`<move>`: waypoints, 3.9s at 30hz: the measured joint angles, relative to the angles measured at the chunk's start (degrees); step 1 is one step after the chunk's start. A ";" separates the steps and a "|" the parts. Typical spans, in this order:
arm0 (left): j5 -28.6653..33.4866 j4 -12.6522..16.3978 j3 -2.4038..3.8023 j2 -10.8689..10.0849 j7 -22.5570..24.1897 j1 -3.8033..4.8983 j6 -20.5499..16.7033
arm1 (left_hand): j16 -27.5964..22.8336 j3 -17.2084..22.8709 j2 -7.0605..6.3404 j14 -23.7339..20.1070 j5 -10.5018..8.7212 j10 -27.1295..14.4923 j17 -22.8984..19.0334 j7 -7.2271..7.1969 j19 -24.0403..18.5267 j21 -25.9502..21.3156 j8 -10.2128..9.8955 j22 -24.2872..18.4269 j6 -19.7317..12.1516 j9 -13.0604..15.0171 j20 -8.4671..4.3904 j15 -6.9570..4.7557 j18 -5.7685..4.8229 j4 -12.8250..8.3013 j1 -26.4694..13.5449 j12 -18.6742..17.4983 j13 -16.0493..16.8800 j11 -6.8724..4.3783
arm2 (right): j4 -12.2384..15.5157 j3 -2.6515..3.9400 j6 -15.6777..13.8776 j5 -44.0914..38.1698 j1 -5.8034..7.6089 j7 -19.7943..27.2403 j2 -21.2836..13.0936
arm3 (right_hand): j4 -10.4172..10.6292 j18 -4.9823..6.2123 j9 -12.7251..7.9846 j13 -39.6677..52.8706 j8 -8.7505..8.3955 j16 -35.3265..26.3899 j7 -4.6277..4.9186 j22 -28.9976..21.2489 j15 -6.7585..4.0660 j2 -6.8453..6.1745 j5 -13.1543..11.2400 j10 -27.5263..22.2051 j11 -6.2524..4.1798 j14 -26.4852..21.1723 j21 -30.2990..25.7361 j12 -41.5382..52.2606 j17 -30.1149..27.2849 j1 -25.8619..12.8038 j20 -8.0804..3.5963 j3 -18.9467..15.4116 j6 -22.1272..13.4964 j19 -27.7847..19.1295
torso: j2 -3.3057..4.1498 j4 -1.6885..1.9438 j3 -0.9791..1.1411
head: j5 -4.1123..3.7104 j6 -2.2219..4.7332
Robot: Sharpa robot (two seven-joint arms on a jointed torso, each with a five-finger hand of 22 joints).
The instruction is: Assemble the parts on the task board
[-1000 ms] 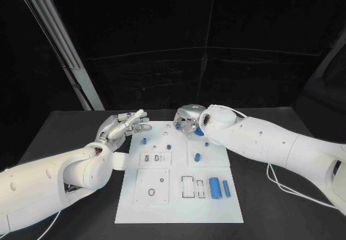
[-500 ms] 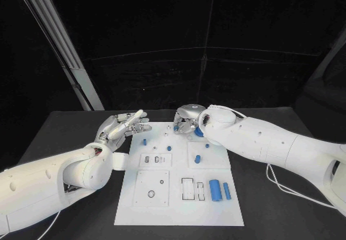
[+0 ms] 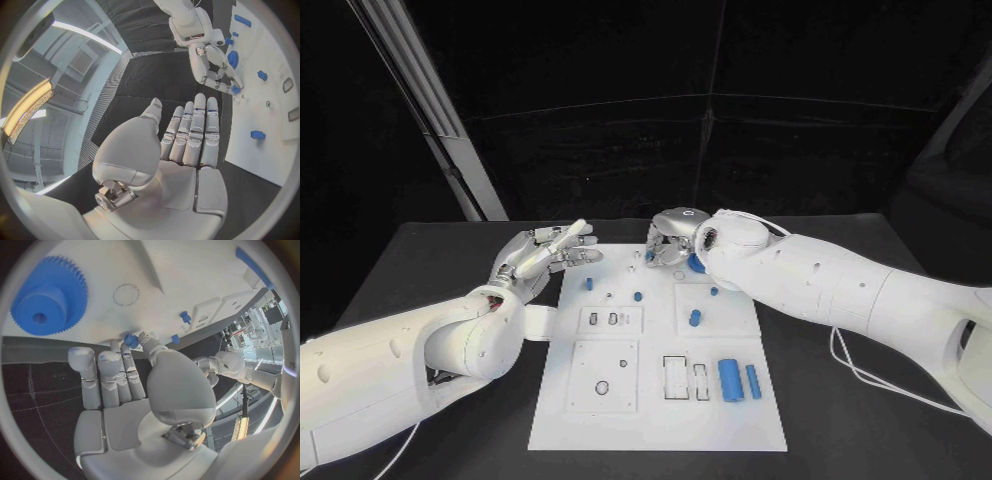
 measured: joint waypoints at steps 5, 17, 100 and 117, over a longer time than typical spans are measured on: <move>0.00 0.00 0.00 0.00 -0.04 0.00 -0.01 | 0.00 0.00 0.00 0.00 0.00 0.00 0.00 0.00 0.00 0.00 0.00 0.00 0.00 0.00 0.00 0.00 0.00 0.00 0.00 0.00 0.00 0.00 | 0.00 -0.07 -0.48 0.02 -0.05 -0.06 0.21 | 0.00 0.00 -0.03 0.02 0.00 0.35 -0.41 0.51 -0.12 1.29 0.00 0.21 -0.22 0.12 0.34 0.01 0.60 1.97 -0.27 0.00 0.86 0.32 | 0.00 0.04 -0.01 | -0.02 -0.03; 0.00 0.00 0.00 0.02 -0.12 0.00 -0.02 | 0.00 0.00 0.00 0.00 0.00 0.00 -0.01 0.00 0.00 0.00 0.00 0.01 0.00 0.00 0.00 0.00 0.00 0.00 0.00 -0.24 0.00 0.00 | 0.36 -0.19 -3.77 0.15 -0.31 0.85 0.25 | 0.39 0.00 0.17 0.15 0.29 1.65 -0.90 3.40 -0.52 2.11 -0.15 1.42 -0.63 0.52 1.67 0.40 2.77 2.79 -0.31 -0.05 1.97 1.95 | 0.01 0.07 -0.01 | 0.06 0.04; -0.01 -0.30 -0.01 0.00 -0.32 0.13 -0.01 | -0.27 -0.24 0.00 0.00 0.00 0.00 0.06 0.20 0.00 -0.34 -0.27 -0.06 -0.21 0.00 0.00 0.00 0.00 -0.24 0.00 -0.23 0.00 0.00 | 0.45 -0.21 -5.30 -3.39 -0.29 -3.67 1.51 | 0.69 0.00 0.20 0.08 0.36 1.97 -1.23 4.21 -0.92 2.08 -0.49 2.44 -0.82 0.52 2.26 0.62 2.35 3.68 -0.72 -0.37 3.06 2.36 | 0.05 0.12 0.06 | 0.46 -0.09; -0.01 -0.55 -0.01 0.01 -0.34 0.13 0.00 | -0.27 -0.24 0.00 0.00 0.00 -0.20 0.11 0.20 0.20 -0.34 -0.27 -0.06 -0.20 0.00 0.20 0.00 0.01 -0.23 0.00 -0.49 0.00 0.20 | 1.00 -0.22 -5.46 -3.71 -0.32 -3.85 0.69 | 0.71 0.00 0.19 0.02 0.45 1.97 -1.21 4.47 -0.92 2.03 -0.51 2.43 -0.82 0.52 2.26 0.62 2.36 4.07 -0.72 -0.39 3.04 2.35 | 0.07 0.07 0.11 | 0.47 -0.15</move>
